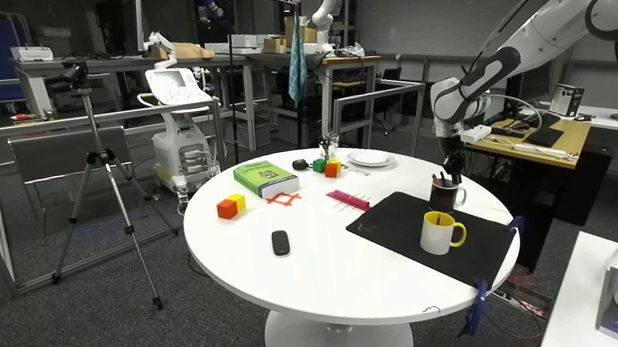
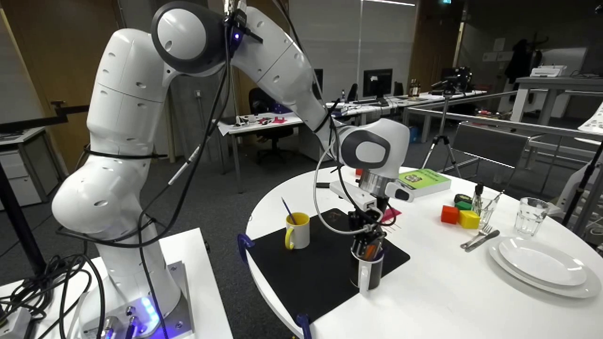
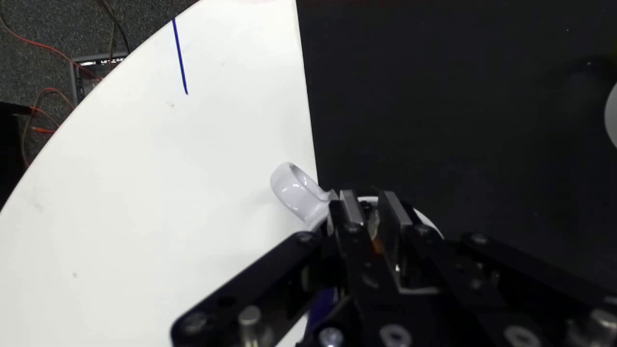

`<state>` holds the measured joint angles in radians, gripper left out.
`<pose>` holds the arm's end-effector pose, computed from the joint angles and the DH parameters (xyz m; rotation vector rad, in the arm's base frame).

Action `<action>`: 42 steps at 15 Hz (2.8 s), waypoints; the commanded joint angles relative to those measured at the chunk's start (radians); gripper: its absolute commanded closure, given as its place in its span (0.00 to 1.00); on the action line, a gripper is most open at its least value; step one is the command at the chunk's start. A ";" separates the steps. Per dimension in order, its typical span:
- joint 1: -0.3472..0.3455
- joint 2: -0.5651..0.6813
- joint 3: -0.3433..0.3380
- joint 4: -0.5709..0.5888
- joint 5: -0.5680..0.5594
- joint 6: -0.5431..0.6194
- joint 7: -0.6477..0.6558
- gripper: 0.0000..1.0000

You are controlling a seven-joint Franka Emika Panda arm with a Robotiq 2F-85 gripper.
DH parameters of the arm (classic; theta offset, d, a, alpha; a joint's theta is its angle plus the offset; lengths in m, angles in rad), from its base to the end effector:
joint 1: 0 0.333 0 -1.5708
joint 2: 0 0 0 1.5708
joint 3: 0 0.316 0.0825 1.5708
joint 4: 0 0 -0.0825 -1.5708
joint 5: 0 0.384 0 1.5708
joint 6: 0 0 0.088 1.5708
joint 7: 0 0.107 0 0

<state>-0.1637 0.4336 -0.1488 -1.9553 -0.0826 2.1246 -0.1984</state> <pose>0.5590 -0.1823 0.2380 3.0515 -0.0854 -0.4374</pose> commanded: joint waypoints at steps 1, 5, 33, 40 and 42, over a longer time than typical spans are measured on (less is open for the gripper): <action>-0.038 -0.043 0.016 0.001 0.021 -0.011 -0.060 0.96; -0.052 -0.077 0.016 -0.008 0.036 -0.012 -0.089 0.96; 0.074 -0.489 0.075 -0.213 0.087 -0.095 -0.059 0.96; 0.127 -0.485 0.111 -0.211 0.095 -0.219 -0.067 0.96; 0.135 -0.485 0.117 -0.218 0.091 -0.227 -0.069 0.96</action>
<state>-0.0363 -0.0199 -0.0394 -2.1459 -0.0052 1.9240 -0.2628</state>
